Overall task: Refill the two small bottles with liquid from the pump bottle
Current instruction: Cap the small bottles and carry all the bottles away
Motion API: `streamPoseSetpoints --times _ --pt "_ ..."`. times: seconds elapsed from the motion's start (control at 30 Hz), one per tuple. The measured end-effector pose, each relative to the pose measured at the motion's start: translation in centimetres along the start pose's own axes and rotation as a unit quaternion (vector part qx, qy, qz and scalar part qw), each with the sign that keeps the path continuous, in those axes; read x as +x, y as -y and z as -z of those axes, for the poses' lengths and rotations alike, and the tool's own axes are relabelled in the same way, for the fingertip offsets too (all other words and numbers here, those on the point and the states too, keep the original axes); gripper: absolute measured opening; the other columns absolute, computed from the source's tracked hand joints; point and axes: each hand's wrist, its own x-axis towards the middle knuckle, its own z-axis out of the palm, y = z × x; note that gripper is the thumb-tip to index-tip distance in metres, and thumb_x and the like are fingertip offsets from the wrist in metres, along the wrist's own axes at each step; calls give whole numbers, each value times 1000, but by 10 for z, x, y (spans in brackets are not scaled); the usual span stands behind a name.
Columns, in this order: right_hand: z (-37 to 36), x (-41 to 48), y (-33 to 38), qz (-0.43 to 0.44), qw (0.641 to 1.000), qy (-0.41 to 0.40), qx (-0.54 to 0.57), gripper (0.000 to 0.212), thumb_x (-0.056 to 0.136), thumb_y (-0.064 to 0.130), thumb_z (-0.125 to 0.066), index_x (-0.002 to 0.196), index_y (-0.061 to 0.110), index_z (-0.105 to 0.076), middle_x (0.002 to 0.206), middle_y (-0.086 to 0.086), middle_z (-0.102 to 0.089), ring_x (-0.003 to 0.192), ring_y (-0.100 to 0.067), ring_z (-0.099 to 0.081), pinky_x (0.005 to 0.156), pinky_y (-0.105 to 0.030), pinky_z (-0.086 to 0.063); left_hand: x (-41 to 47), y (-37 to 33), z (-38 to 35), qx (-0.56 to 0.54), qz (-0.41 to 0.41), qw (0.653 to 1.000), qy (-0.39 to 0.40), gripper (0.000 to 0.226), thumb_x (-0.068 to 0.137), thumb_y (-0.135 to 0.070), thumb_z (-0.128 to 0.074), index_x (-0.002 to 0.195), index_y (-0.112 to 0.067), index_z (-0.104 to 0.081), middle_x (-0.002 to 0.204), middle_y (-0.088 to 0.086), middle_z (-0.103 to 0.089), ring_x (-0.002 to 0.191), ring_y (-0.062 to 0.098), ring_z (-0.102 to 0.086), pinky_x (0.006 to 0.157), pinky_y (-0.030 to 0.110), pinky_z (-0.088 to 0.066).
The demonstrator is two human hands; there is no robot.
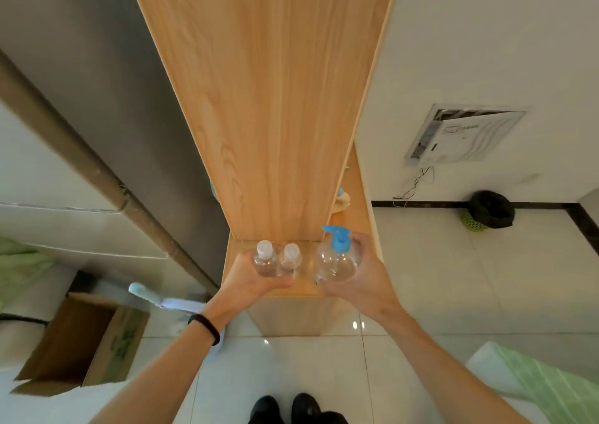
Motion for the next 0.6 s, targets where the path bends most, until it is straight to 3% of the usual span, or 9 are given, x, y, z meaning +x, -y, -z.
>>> streamPoseSetpoints --times 0.1,0.2,0.4,0.53,0.6 --pt "-5 14 -7 -9 1000 -6 -6 91 59 26 -96 131 39 -41 125 15 -62 110 4 -62 84 -18 -58 19 6 -1 9 18 1000 -8 45 64 -6 -96 93 -36 -80 81 -15 -79 75 -6 -73 67 10 -54" --pt "-8 22 -14 -4 999 -1 -33 95 59 36 -95 134 40 -37 122 20 -61 114 6 -59 88 -11 -48 32 16 1 1 19 1000 -6 53 65 -1 -97 92 -43 -80 88 -17 -80 80 -5 -75 69 9 -55" --pt "-10 27 -24 -3 999 3 -40 96 62 43 -96 134 48 -33 120 27 -55 116 3 -58 92 -18 -46 39 28 3 5 34 999 -12 50 68 -4 -95 82 -49 -78 82 -19 -80 77 -5 -76 63 7 -54" --pt "-1 21 -14 -2 997 54 -49 110 68 38 -96 151 41 -25 144 16 -46 135 -6 -49 112 -38 -46 43 30 0 30 26 999 -7 44 70 -4 -94 78 -44 -78 79 -21 -78 76 -5 -74 62 9 -54" --pt "17 14 -1 -10 993 78 -91 123 64 48 -95 160 36 -19 159 17 -33 148 -8 -35 121 -36 -36 44 34 1 53 45 997 -18 36 77 -3 -88 78 -35 -73 71 -23 -74 74 5 -74 61 10 -52"
